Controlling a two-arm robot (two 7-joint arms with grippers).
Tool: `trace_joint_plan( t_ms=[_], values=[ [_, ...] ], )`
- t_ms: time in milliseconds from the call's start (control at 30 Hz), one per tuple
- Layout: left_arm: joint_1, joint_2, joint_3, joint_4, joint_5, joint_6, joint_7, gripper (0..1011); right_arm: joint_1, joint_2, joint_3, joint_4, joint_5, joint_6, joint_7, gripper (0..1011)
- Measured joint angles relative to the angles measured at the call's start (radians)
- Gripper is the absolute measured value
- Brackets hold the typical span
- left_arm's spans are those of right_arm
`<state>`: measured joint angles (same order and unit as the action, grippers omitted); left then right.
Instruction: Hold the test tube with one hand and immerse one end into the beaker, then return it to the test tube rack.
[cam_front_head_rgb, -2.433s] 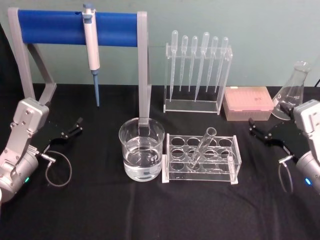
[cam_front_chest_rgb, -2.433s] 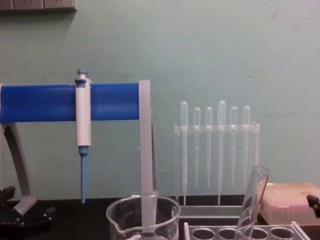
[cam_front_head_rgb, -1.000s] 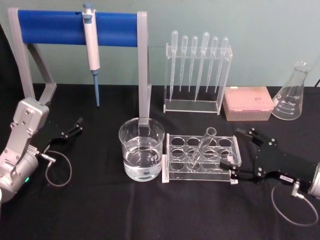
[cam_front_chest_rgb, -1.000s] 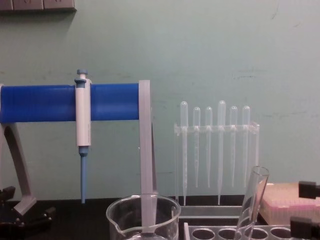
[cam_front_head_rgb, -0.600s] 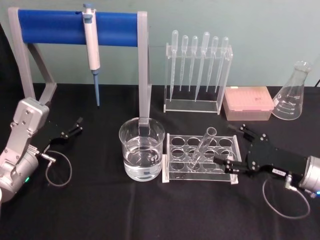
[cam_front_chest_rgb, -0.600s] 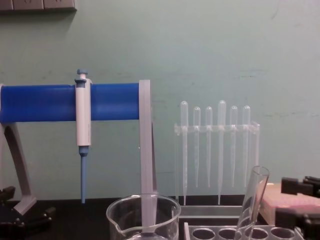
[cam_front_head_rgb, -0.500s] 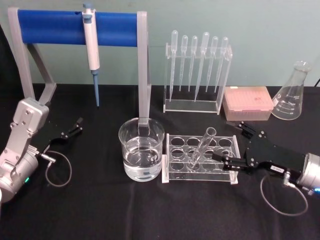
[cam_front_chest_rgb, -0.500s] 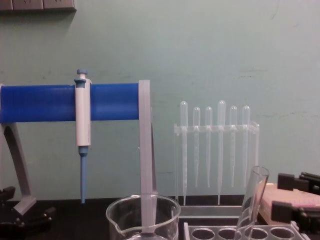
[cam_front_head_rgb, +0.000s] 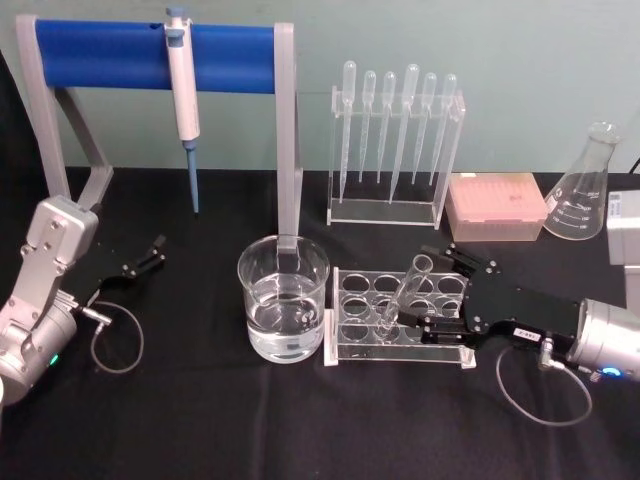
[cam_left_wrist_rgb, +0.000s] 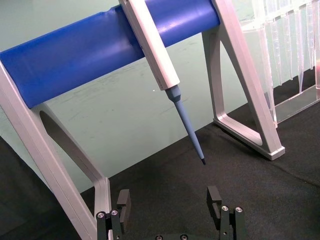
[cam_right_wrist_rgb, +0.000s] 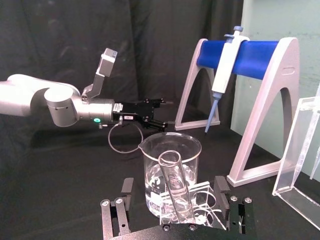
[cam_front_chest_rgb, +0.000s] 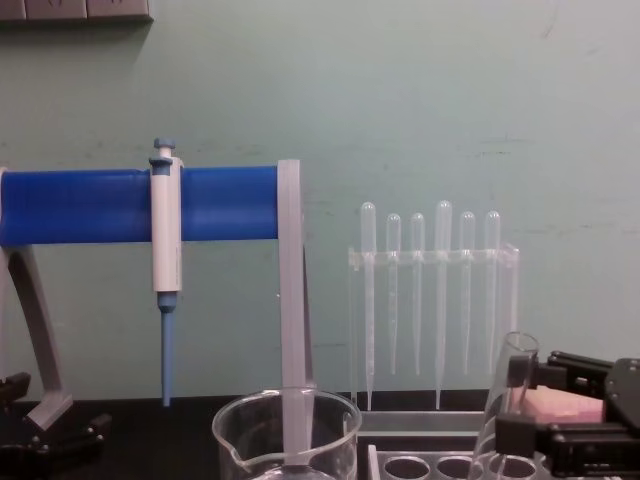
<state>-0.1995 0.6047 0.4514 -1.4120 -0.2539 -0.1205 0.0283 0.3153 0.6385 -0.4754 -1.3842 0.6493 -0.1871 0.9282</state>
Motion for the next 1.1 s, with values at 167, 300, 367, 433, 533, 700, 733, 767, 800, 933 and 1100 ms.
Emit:
trace_joint_plan(
  t_ms=[167, 300, 367, 433, 533, 700, 733, 767, 800, 933, 1100],
  values=[
    [0.0, 0.0, 0.0, 0.0, 0.0, 0.0, 0.0, 1000, 0.02, -0.004, -0.016, 0.01, -0.011, 0.003, -0.002, 1003],
    [0.0, 0.0, 0.0, 0.0, 0.0, 0.0, 0.0, 1000, 0.03, -0.007, -0.024, 0.013, -0.016, 0.003, -0.007, 1003],
    [0.0, 0.0, 0.0, 0.0, 0.0, 0.0, 0.0, 1000, 0.033, -0.008, -0.025, 0.015, -0.018, 0.003, -0.008, 1003],
    [0.0, 0.0, 0.0, 0.0, 0.0, 0.0, 0.0, 1000, 0.033, -0.008, -0.025, 0.014, -0.018, 0.003, -0.008, 1003],
    [0.0, 0.0, 0.0, 0.0, 0.0, 0.0, 0.0, 1000, 0.032, -0.007, -0.025, 0.014, -0.018, 0.003, -0.008, 1003],
    [0.0, 0.0, 0.0, 0.0, 0.0, 0.0, 0.0, 1000, 0.03, -0.007, -0.024, 0.013, -0.018, 0.003, -0.009, 1003],
    [0.0, 0.0, 0.0, 0.0, 0.0, 0.0, 0.0, 1000, 0.03, -0.007, -0.024, 0.013, -0.017, 0.003, -0.009, 1003],
    [0.0, 0.0, 0.0, 0.0, 0.0, 0.0, 0.0, 1000, 0.03, -0.006, -0.023, 0.013, -0.017, 0.003, -0.009, 1003],
    [0.0, 0.0, 0.0, 0.0, 0.0, 0.0, 0.0, 1000, 0.029, -0.006, -0.023, 0.013, -0.017, 0.003, -0.009, 1003],
    [0.0, 0.0, 0.0, 0.0, 0.0, 0.0, 0.0, 1000, 0.029, -0.006, -0.023, 0.012, -0.017, 0.003, -0.009, 969],
    [0.0, 0.0, 0.0, 0.0, 0.0, 0.0, 0.0, 1000, 0.029, -0.006, -0.022, 0.012, -0.016, 0.003, -0.009, 835]
  ],
)
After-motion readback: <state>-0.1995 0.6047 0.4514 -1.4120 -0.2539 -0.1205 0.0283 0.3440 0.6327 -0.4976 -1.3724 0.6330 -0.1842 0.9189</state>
